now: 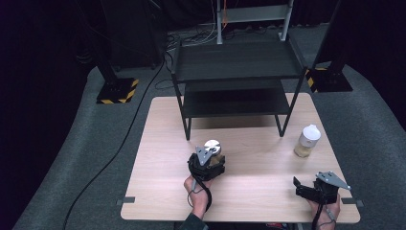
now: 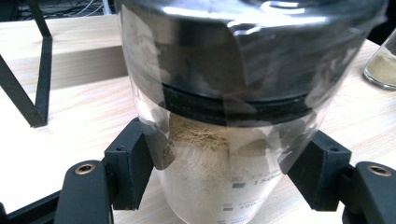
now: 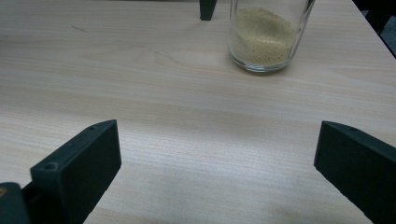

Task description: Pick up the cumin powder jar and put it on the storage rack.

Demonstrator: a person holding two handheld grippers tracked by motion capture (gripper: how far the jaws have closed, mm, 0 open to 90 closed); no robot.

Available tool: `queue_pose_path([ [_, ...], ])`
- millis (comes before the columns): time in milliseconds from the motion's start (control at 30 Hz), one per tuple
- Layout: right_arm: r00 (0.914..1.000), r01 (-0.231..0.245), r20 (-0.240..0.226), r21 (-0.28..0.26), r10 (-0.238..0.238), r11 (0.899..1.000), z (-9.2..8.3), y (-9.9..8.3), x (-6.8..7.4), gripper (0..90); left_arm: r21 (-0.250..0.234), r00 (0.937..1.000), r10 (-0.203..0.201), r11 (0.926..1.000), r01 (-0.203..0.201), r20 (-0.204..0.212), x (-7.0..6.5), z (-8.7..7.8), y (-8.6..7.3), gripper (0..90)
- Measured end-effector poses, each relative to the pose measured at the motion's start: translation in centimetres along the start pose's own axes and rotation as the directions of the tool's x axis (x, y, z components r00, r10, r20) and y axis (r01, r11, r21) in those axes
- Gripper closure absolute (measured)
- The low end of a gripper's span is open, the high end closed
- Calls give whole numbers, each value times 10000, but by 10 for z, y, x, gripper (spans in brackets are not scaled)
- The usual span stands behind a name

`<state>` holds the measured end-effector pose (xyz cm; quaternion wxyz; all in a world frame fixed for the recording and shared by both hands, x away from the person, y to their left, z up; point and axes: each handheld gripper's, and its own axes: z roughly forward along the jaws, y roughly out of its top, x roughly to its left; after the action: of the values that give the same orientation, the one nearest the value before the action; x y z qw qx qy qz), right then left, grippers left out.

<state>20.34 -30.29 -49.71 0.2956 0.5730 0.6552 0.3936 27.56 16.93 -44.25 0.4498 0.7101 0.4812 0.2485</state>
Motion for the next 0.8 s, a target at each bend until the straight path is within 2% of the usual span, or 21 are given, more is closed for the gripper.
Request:
queue_pose_path([
  [533,10000,-3,67,18,3,10000,0,0,1,0,-82,9995,208,9998,-206,228,8,-5,13,300],
  [800,10000,9,65,43,-10,10000,0,1,1,0,-71,9986,460,9989,-459,242,11,-6,23,300],
])
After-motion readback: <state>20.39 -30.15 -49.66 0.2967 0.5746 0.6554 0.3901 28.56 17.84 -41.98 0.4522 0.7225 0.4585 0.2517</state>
